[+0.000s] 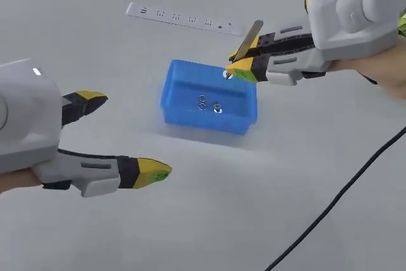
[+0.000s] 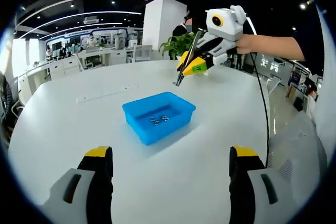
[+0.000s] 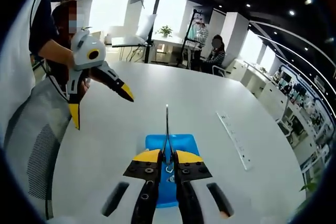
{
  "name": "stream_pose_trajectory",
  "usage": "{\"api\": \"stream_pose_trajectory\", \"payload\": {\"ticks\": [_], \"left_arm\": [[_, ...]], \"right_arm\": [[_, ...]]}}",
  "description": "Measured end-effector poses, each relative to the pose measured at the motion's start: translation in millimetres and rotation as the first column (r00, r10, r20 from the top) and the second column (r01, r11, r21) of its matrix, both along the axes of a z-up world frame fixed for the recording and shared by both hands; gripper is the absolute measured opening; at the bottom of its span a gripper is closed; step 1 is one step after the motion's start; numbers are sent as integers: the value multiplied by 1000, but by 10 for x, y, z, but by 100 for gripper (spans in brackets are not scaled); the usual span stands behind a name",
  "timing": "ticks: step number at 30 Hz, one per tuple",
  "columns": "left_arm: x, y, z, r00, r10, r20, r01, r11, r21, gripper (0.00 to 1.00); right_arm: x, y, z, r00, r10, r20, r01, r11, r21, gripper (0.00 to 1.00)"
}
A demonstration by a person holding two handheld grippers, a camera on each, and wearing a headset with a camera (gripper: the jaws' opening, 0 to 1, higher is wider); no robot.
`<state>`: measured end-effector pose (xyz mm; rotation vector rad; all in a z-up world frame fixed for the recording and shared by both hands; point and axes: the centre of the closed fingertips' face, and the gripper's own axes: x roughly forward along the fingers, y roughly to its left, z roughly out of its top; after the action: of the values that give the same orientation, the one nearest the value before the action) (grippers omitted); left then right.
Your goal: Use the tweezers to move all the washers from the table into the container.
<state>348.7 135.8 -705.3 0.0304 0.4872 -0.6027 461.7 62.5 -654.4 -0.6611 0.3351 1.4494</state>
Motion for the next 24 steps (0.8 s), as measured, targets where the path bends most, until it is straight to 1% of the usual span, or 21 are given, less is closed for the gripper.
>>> {"api": "stream_pose_trajectory", "payload": {"ticks": [1, 2, 4, 6, 7, 9, 11, 12, 14, 17, 18, 20, 22, 24], "left_arm": [[2, 7, 1, 1000, 7, -1, -7, 1000, -8, 97], [-10, 6, 0, 1000, 8, -8, -8, 1000, -24, 95], [-22, 0, -6, 1000, 13, -24, -14, 999, -46, 88], [-28, -12, -1, 1000, 13, -25, -15, 998, -61, 83], [-40, -27, -10, 999, 13, -40, -15, 997, -74, 80], [-35, -33, -15, 999, 13, -41, -16, 997, -77, 76], [-26, -36, -25, 999, 13, -40, -16, 997, -71, 72], [-20, -39, -23, 999, 11, -39, -14, 997, -73, 71], [-4, -47, -16, 999, 13, -42, -16, 996, -83, 70], [24, -38, -16, 999, 15, -37, -17, 997, -72, 70], [30, -35, -15, 999, 16, -36, -18, 997, -73, 70], [45, -25, -24, 999, 22, -40, -25, 997, -79, 70], [49, -21, -45, 999, 24, -45, -28, 997, -76, 70], [43, -23, -63, 999, 21, -49, -25, 997, -72, 69]], "right_arm": [[31, 10, -8, 1000, -5, -2, 5, 1000, 1, 10], [61, 25, -20, 1000, -10, -9, 10, 1000, 4, 10], [109, 43, -56, 999, -23, -23, 23, 1000, 5, 10], [141, 50, -102, 999, -26, -25, 26, 1000, -3, 10], [166, 53, -146, 999, -31, -32, 31, 999, -9, 10], [185, 61, -223, 998, -32, -44, 31, 999, -21, 10], [198, 67, -303, 998, -30, -52, 28, 999, -36, 10], [230, 69, -332, 998, -30, -55, 27, 999, -39, 10], [264, 73, -421, 998, -26, -60, 23, 998, -53, 10], [305, 61, -542, 997, -31, -70, 26, 997, -71, 10], [311, 58, -562, 997, -35, -74, 30, 997, -73, 10], [324, 59, -608, 995, -41, -93, 35, 997, -70, 10], [349, 53, -678, 995, -46, -91, 39, 996, -80, 10], [358, 47, -750, 993, -53, -107, 44, 995, -85, 10]]}}
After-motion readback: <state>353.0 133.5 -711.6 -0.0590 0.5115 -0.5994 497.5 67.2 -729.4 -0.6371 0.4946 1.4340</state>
